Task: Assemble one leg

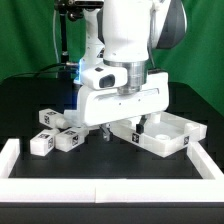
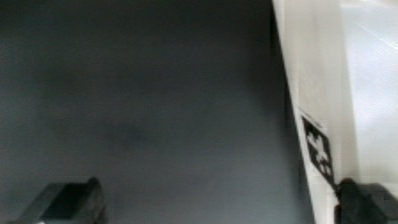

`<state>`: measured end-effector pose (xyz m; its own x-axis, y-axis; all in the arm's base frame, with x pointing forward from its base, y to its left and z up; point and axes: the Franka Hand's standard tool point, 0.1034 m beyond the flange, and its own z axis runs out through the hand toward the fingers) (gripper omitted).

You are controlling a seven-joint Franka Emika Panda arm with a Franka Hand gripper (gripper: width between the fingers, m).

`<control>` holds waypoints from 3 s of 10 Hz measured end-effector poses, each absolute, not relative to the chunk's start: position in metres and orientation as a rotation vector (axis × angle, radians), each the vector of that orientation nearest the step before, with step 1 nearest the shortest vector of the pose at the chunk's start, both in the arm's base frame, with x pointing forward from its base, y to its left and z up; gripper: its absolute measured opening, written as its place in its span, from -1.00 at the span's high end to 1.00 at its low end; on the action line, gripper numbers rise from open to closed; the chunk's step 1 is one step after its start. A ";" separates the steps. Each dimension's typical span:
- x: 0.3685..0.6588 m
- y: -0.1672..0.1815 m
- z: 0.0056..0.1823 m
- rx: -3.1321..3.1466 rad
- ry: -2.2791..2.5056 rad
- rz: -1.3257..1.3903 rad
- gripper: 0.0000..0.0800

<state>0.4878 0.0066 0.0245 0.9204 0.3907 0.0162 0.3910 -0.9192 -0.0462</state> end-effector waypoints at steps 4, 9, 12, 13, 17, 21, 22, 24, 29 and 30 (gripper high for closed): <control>0.488 0.007 0.025 -3.031 -0.617 -0.010 -0.62; 0.491 0.037 0.059 -3.007 -0.629 0.047 -0.62; 0.481 0.054 0.041 -3.005 -0.672 0.006 -0.62; 0.476 0.060 0.026 -3.006 -0.696 -0.018 -0.62; 0.479 0.054 0.008 -3.018 -0.694 -0.063 -0.62; 0.479 0.053 0.008 -3.017 -0.694 -0.059 -0.03; 0.479 0.053 0.008 -3.017 -0.694 -0.059 0.43; 0.479 0.053 0.008 -3.017 -0.695 -0.058 0.76; 0.462 0.051 0.034 -3.050 -0.518 -0.029 0.87; 0.456 0.046 0.050 -3.054 -0.441 0.002 0.87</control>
Offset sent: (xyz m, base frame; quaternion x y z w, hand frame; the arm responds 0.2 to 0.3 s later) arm 0.0000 0.0000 0.0000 0.0000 0.0000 0.0000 1.0000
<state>0.4556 0.0458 0.0502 0.9591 0.2828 0.0067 0.2827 -0.9576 -0.0556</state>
